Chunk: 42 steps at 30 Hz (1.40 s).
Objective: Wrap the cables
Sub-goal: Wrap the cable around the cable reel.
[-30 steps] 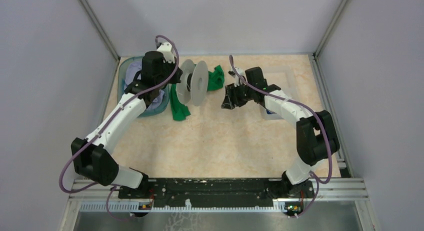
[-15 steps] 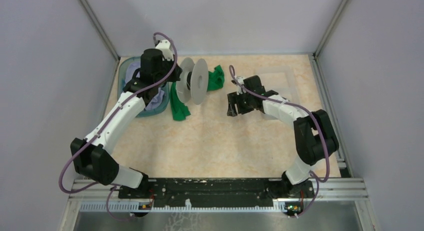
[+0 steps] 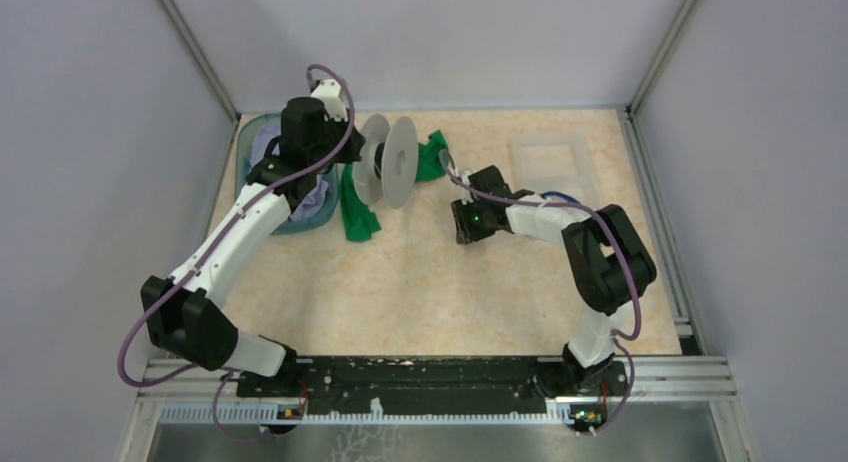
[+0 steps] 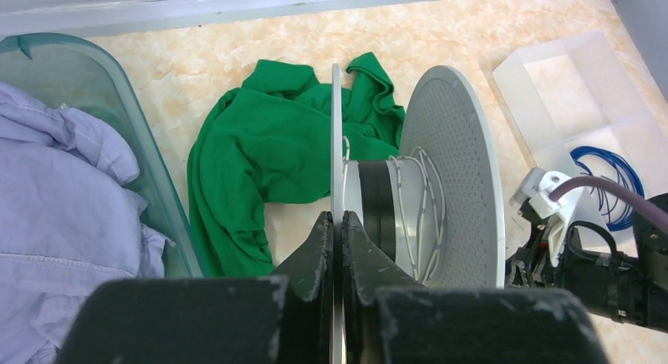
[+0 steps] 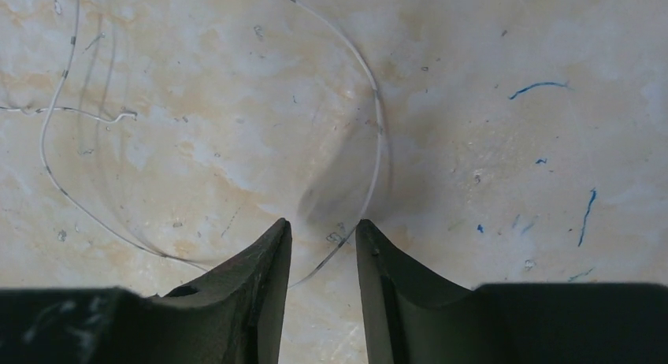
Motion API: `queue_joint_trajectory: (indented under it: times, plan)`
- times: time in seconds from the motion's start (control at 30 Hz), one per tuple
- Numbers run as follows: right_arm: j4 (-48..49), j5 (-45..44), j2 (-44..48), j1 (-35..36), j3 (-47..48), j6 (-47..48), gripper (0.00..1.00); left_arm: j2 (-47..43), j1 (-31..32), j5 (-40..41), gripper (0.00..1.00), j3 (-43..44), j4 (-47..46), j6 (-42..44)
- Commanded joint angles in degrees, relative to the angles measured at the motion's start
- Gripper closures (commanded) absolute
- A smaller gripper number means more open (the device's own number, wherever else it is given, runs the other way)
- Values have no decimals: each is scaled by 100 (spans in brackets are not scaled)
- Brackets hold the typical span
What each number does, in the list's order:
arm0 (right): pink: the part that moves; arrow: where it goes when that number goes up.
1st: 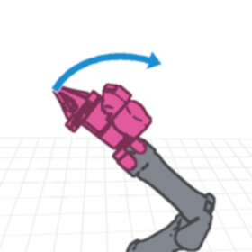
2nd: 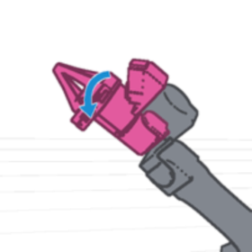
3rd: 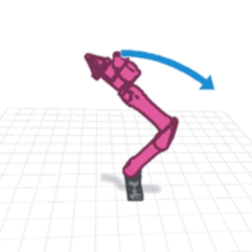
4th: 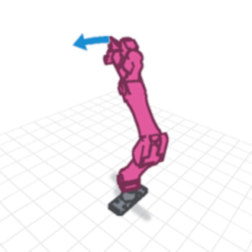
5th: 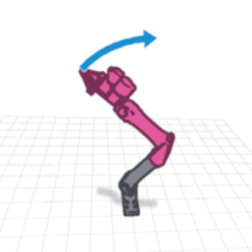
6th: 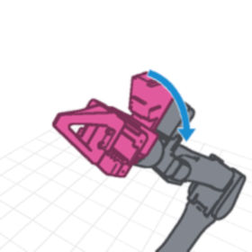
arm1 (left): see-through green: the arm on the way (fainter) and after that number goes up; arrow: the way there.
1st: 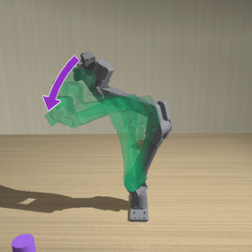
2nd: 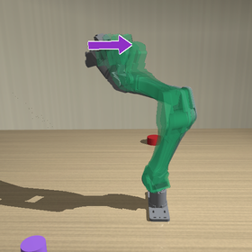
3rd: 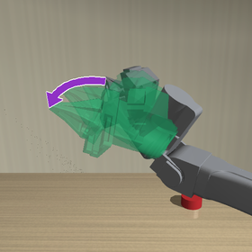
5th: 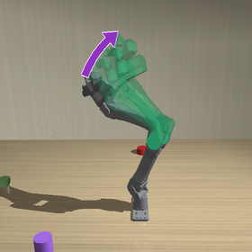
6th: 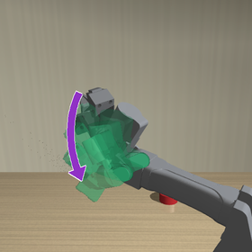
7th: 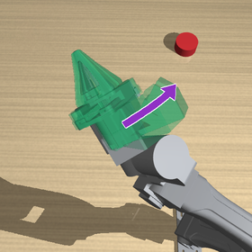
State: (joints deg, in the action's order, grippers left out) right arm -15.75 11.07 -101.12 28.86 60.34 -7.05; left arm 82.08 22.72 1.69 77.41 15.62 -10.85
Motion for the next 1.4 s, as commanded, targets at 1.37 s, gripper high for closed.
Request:
queue_joint_trajectory:
  times: [1.37]
  plan:
    - [-1589, 2719, 160, -87, 4591, 939, 100, -423, 457, 47, 100, -949, -994, 1768]
